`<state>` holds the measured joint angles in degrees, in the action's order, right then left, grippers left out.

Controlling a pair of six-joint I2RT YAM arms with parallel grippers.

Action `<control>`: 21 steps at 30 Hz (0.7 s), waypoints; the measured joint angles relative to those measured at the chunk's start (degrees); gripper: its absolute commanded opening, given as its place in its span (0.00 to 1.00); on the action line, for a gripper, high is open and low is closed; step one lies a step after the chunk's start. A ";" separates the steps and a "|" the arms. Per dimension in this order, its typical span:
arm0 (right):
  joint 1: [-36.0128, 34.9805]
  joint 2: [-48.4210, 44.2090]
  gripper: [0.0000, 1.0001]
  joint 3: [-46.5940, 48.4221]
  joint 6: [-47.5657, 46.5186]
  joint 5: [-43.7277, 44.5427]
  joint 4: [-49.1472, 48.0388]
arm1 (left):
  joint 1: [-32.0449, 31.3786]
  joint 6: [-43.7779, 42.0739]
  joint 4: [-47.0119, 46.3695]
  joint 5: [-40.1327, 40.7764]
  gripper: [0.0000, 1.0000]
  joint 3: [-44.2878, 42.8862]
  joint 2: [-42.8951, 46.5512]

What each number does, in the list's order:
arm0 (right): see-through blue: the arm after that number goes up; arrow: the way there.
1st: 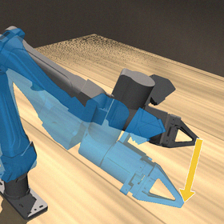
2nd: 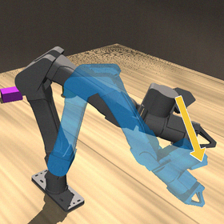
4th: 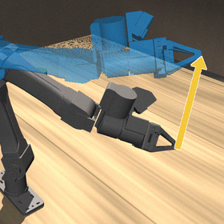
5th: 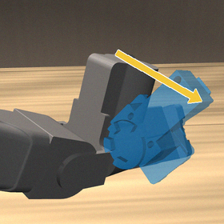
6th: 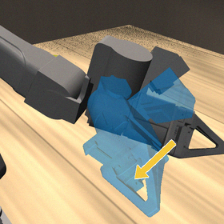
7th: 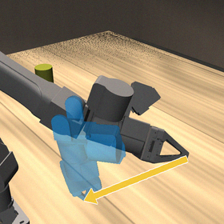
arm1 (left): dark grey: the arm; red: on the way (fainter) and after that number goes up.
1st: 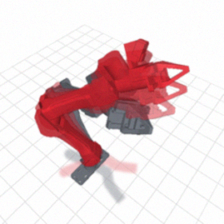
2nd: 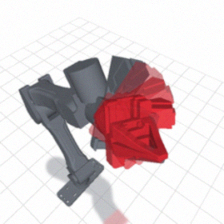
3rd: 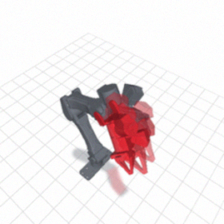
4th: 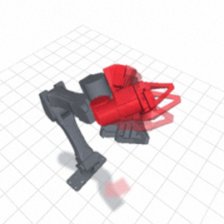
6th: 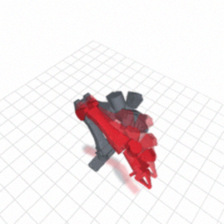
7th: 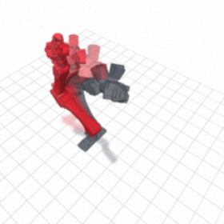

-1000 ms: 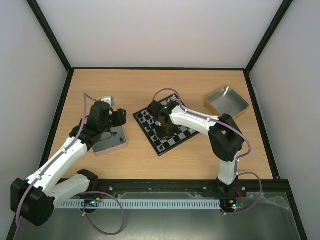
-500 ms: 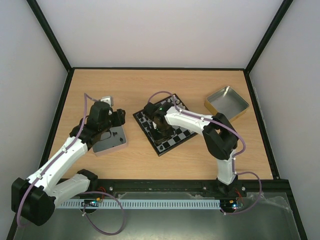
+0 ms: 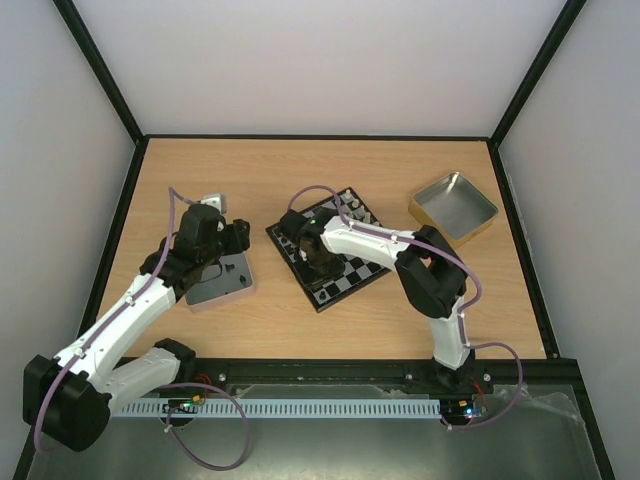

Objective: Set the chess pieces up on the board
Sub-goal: Place the chess piece on the chessboard.

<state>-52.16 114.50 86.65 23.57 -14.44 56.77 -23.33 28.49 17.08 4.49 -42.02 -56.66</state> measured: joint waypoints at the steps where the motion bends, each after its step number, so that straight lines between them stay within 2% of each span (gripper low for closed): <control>1: -0.04 0.07 0.11 0.00 0.00 0.15 0.00 | 0.00 0.00 0.02 0.04 0.66 0.00 0.00; 6: -0.07 0.44 0.24 0.00 0.31 1.01 0.00 | 0.02 0.02 -0.02 0.07 0.67 0.09 0.00; 11: -0.07 0.42 0.32 0.48 0.79 1.33 0.00 | 0.17 0.11 0.04 0.13 0.69 0.42 0.00; 18: -0.07 -2.05 0.36 1.20 2.67 2.29 -1.33 | 0.94 3.30 1.57 2.47 0.72 0.52 0.00; 21: -0.11 -7.13 0.37 -0.92 4.66 5.42 -5.16 | 2.27 6.12 1.86 2.60 0.71 2.21 0.00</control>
<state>-52.27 107.37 85.73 28.23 -9.02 51.62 -21.06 34.61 18.94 7.09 -39.81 -56.66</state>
